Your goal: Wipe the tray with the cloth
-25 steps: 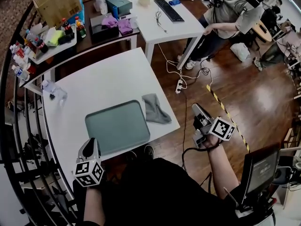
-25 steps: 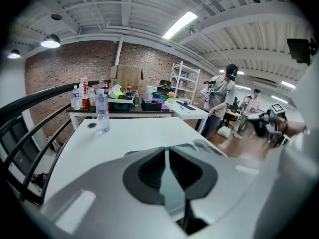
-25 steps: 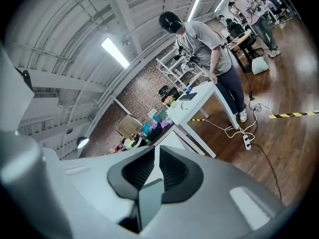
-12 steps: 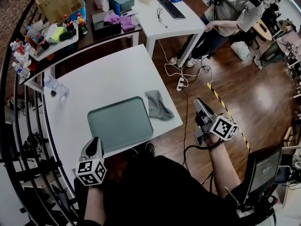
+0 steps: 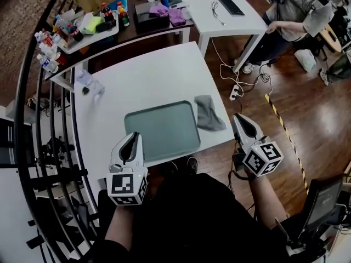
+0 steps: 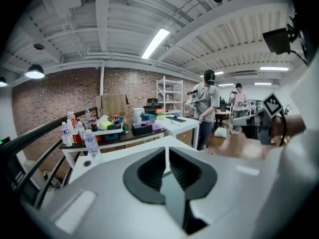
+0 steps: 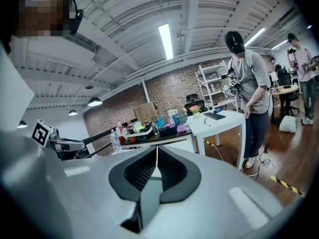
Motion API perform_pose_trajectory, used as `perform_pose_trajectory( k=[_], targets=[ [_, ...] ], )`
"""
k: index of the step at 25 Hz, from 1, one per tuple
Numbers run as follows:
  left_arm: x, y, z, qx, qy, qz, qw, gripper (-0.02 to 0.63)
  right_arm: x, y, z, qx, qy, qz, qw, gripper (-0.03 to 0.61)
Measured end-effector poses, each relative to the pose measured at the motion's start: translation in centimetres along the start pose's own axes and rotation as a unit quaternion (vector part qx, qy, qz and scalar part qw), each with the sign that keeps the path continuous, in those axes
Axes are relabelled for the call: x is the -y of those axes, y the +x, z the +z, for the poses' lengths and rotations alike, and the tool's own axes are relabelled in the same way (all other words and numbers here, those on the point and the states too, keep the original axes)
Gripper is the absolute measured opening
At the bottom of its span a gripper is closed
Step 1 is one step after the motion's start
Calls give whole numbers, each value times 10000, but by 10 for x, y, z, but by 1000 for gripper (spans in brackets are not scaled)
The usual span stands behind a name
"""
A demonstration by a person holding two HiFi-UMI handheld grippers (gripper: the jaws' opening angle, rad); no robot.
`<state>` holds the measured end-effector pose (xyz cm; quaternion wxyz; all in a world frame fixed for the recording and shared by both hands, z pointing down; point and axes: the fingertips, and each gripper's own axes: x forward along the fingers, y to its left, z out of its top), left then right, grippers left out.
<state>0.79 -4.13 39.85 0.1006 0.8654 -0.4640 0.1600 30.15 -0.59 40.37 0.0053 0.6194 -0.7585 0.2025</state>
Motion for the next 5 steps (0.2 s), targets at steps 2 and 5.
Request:
perform_pose_trajectory(
  k=[2, 5],
  targets=[
    [1, -2, -1, -24, -30, -13, 10000, 40, -2, 0, -1, 1, -16, 50, 10000, 9],
    [4, -6, -6, -103, -44, -25, 9999, 40, -3, -3, 0, -18, -84, 40, 10000, 9]
  ],
)
